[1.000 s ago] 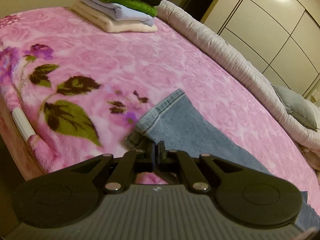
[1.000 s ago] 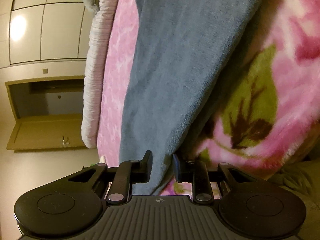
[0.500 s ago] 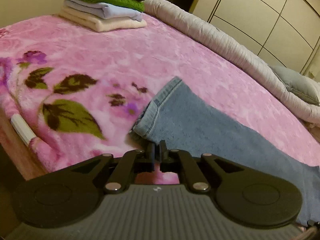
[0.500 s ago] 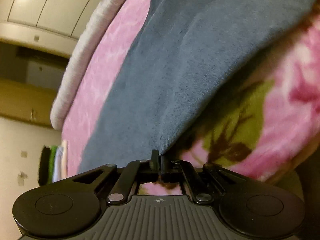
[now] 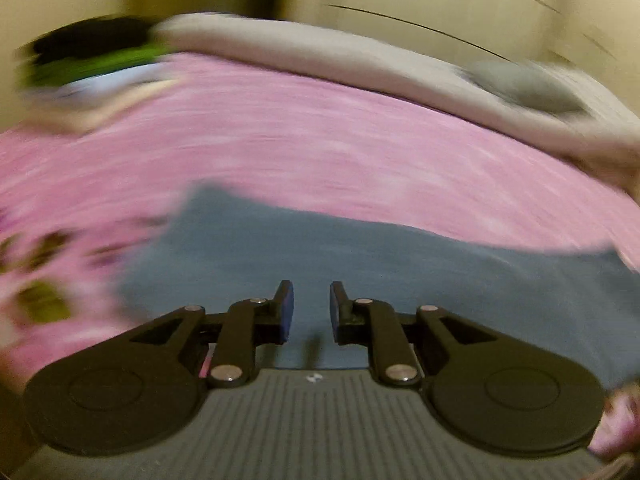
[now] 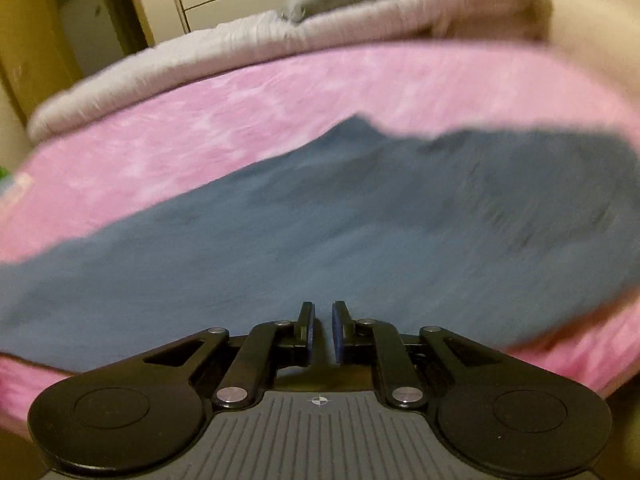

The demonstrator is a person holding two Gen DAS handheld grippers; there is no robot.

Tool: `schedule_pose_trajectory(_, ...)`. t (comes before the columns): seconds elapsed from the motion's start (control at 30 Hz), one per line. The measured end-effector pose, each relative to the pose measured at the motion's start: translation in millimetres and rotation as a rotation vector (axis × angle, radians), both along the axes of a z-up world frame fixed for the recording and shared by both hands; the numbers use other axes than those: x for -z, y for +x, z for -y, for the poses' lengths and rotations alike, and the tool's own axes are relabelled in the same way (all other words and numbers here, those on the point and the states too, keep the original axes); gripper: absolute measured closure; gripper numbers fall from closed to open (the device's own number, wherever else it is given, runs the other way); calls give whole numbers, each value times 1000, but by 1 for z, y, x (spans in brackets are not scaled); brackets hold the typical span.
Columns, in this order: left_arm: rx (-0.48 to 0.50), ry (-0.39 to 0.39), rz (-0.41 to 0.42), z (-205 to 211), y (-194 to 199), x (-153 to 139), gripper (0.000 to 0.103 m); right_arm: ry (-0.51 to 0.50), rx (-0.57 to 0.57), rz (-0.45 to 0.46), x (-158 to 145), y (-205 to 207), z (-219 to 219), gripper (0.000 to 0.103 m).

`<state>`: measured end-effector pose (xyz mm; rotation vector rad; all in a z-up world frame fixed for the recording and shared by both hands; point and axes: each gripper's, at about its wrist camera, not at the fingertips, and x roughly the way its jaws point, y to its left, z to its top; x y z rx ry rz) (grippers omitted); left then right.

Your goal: Fold clothes

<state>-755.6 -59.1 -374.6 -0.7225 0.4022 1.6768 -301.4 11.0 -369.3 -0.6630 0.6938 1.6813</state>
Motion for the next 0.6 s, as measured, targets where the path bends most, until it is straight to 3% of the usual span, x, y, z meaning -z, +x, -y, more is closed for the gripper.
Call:
schedule_pose_trajectory(0.03,56,-18,-3,-13,12,8,87,28,-5,52,6,2,-1,91)
schedule_pose_trajectory(0.1,74,-71,-45,-33,25,25,85,20,1,150,24,8,-5,91)
schedule_pose_trajectory(0.13,74,-100,-69,-43,31,34,85,5,10,158,32,13,-8,91)
schedule_pose_trajectory(0.2,60,-115,-81,-51,34,31,85,10,26,107,33,27,-9,91)
schedule_pose_trajectory(0.3,67,-106,-84,-57,42,17,89,-2,116,102,24,54,-6,91)
schedule_pose_trajectory(0.5,332,-91,60,-98,120,-4,82,-41,246,-61,14,131,-28,89)
schedule_pose_trajectory(0.6,446,-100,101,-132,169,-4,82,12,314,-9,1,166,-41,68)
